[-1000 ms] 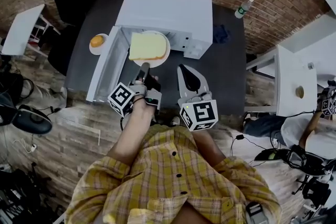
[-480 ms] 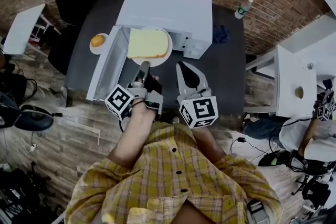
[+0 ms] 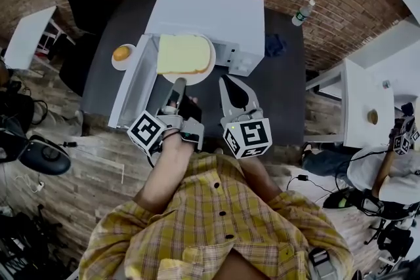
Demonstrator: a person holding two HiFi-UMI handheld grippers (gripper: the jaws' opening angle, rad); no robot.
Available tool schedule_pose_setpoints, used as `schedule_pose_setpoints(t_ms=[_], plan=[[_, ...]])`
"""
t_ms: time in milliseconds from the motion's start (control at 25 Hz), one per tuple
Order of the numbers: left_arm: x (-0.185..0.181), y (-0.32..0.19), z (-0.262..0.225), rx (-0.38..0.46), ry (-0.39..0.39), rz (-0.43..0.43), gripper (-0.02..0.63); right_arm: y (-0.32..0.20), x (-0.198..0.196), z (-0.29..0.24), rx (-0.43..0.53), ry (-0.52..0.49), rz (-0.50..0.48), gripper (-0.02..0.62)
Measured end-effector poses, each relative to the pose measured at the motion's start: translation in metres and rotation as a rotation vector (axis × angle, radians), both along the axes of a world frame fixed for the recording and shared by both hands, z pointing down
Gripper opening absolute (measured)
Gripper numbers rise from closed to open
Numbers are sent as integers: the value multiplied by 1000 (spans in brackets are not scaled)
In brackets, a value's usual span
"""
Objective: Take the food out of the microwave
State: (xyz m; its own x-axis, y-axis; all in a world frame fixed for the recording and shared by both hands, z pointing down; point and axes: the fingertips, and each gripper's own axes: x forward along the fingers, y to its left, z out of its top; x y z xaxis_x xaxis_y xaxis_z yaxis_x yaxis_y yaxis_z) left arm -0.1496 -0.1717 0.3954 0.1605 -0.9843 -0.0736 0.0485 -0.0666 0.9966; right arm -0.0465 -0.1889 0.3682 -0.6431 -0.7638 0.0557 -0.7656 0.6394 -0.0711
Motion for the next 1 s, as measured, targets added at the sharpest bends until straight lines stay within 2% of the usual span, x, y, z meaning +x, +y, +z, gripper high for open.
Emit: schedule_pose_setpoints(t_ms=[1000], plan=[[3, -5, 0, 15, 31, 34, 11, -8, -5, 1, 18, 10, 2, 2]])
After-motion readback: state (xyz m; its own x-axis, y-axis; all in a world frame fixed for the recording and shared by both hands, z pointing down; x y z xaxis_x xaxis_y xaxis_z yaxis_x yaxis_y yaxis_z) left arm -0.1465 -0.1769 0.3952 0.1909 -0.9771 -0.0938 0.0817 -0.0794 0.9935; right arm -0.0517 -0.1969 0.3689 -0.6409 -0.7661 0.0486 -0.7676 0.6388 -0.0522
